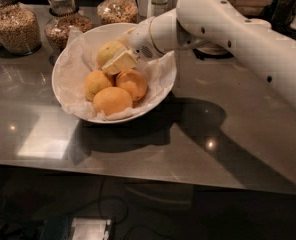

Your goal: Pick orange from white bowl

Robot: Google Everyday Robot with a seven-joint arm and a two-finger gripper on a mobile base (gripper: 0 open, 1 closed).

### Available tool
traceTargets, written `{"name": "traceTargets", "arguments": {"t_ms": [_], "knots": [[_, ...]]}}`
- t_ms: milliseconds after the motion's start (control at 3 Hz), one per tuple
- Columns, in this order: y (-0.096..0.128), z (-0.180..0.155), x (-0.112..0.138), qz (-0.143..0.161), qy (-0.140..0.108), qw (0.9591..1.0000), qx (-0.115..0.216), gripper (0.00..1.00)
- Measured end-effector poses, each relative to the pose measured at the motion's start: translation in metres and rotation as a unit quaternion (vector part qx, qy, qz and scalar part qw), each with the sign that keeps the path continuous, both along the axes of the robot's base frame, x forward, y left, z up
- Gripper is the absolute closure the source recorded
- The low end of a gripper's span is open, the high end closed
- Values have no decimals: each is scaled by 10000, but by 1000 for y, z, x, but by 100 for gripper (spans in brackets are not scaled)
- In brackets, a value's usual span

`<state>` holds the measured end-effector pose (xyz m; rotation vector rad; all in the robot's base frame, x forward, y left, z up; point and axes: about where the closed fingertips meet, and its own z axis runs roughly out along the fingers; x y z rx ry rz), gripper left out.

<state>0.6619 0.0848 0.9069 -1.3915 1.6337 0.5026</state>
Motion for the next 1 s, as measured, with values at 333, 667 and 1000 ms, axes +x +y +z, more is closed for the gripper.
{"name": "traceTargets", "arguments": {"t_ms": [333,667,1000], "knots": [[4,-3,5,72,-27,10000,-7,31],[4,-9,6,158,-49,9998,-136,50],[1,-10,3,181,-36,9996,-229,73]]}}
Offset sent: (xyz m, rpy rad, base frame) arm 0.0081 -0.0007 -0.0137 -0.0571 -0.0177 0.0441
